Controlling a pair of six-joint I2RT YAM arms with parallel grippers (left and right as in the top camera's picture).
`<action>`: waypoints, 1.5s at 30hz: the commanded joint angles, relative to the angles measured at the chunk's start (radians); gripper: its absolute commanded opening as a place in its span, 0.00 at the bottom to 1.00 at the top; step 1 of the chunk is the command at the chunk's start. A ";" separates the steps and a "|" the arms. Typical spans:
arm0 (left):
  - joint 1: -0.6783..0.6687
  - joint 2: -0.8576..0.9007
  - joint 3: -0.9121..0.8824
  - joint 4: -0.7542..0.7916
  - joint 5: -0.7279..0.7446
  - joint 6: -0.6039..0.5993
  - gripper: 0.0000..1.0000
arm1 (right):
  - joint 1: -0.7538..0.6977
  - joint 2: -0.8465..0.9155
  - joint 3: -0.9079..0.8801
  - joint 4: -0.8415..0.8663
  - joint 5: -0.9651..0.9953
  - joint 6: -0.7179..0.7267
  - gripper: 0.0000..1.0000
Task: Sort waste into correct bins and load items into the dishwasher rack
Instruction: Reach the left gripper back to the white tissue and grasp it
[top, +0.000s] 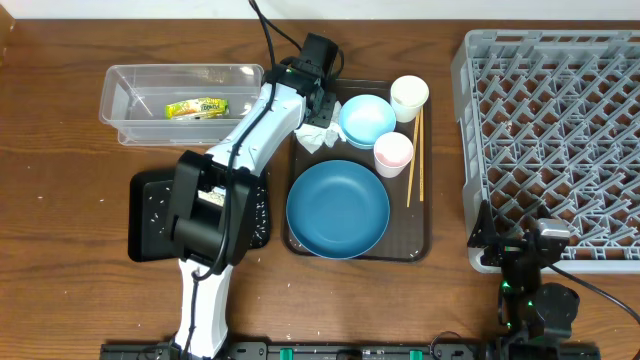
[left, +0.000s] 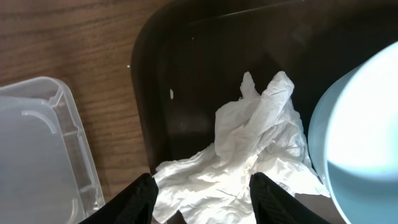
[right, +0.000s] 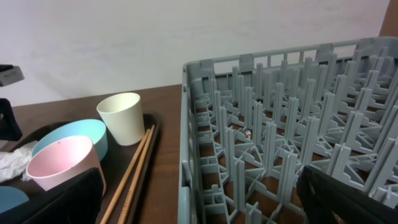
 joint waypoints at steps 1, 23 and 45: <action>-0.001 0.028 -0.002 0.000 -0.011 0.038 0.53 | 0.026 -0.005 -0.001 -0.004 -0.006 0.007 0.99; -0.002 0.094 -0.002 0.023 0.046 0.095 0.59 | 0.026 -0.005 -0.001 -0.004 -0.006 0.007 0.99; -0.005 -0.044 -0.001 0.080 0.045 0.056 0.06 | 0.026 -0.005 -0.001 -0.004 -0.006 0.007 0.99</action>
